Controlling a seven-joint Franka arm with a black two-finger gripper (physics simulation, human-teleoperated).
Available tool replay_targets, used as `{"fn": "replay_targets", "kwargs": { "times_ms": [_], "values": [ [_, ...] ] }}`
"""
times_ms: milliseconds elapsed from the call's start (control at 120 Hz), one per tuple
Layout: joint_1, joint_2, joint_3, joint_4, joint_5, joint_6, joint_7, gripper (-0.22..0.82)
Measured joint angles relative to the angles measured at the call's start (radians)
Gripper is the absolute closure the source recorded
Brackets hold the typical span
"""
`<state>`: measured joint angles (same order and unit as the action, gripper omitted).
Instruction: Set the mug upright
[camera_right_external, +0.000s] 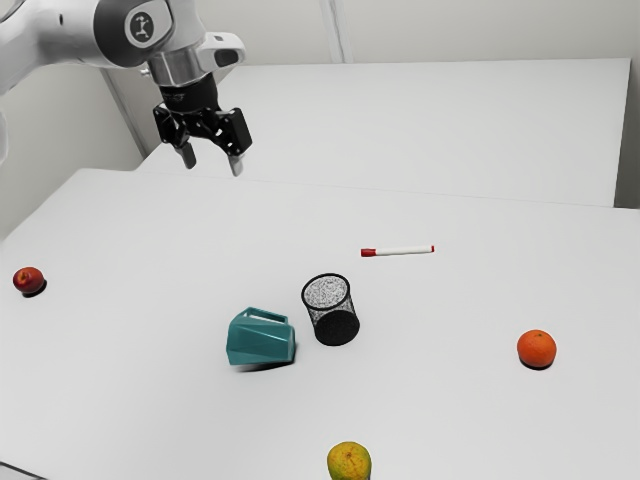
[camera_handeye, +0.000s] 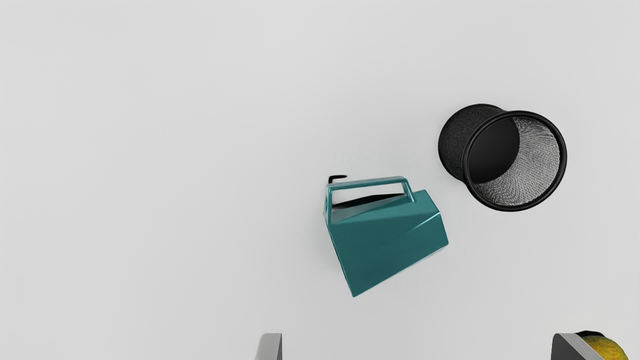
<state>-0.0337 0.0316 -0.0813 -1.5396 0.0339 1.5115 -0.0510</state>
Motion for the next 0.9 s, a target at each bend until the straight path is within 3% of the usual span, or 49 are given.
{"fn": "replay_targets", "kwargs": {
  "times_ms": [225,367,500,708,900],
  "values": [
    [-0.002,-0.048,0.001,-0.040,0.000,0.002,-0.004,0.02],
    [-0.011,-0.118,0.010,-0.157,-0.024,0.028,-0.005,0.02],
    [-0.001,-0.160,0.022,-0.287,-0.071,0.101,-0.004,0.02],
    [0.011,-0.203,0.094,-0.483,-0.218,0.256,0.039,0.02],
    [0.059,-0.213,0.105,-0.636,-0.374,0.408,0.134,0.02]
  ]
}}
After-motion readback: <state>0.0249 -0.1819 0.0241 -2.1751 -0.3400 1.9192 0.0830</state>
